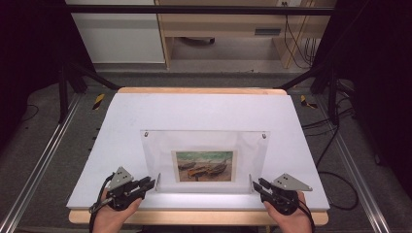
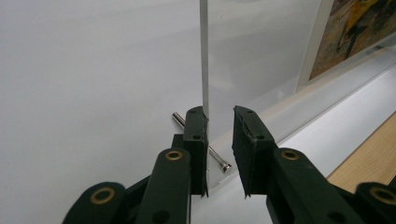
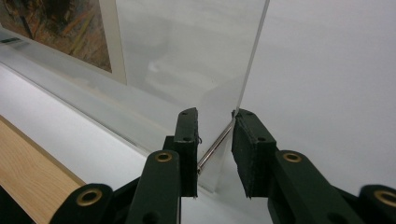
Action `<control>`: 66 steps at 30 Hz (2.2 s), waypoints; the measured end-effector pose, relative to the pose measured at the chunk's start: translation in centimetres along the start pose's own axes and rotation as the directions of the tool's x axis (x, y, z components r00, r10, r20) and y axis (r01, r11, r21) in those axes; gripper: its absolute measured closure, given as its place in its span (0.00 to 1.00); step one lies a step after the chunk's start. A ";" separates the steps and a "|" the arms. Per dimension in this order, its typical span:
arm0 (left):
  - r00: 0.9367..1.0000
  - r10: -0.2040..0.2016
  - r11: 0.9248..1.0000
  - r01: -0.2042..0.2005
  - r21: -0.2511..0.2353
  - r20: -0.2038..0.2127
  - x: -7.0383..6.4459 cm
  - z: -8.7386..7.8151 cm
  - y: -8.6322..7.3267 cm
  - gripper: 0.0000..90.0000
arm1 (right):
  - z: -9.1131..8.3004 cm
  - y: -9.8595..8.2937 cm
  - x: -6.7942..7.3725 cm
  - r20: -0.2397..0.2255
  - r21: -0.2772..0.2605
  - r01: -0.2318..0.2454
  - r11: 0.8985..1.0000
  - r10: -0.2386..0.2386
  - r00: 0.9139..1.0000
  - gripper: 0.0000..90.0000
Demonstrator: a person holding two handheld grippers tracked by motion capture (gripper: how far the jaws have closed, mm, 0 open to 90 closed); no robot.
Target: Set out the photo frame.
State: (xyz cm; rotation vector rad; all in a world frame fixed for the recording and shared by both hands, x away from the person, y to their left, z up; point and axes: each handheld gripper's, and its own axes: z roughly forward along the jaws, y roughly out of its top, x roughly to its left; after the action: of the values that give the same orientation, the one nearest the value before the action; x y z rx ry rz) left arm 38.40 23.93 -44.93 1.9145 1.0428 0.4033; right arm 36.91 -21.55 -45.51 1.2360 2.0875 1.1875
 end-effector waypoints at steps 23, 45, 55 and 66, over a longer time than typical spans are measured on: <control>1.000 0.010 1.000 -0.010 0.008 -0.007 -0.2 0.0 0.0 0.82 | 0.0 -0.1 0.1 -0.004 0.004 -0.001 1.000 0.001 1.000 0.79; 0.999 0.031 0.999 -0.031 0.024 -0.016 -0.4 -0.1 -0.1 0.81 | -0.1 -0.2 0.2 -0.006 0.012 0.005 1.000 -0.005 1.000 0.78; 0.999 0.031 0.999 -0.031 0.024 -0.015 -0.4 -0.1 -0.1 0.81 | -0.1 -0.2 0.2 -0.005 0.013 0.007 1.000 -0.007 1.000 0.78; 1.000 0.025 0.999 -0.025 0.021 -0.010 -0.3 -0.1 -0.1 0.81 | -0.1 -0.1 0.1 -0.011 0.004 0.013 1.000 -0.012 1.000 0.76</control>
State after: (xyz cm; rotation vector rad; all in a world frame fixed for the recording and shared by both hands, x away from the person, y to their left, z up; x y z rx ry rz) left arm 38.09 23.73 -44.96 1.9474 1.0340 0.4188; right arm 36.71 -21.49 -45.57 1.2194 2.1035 1.1871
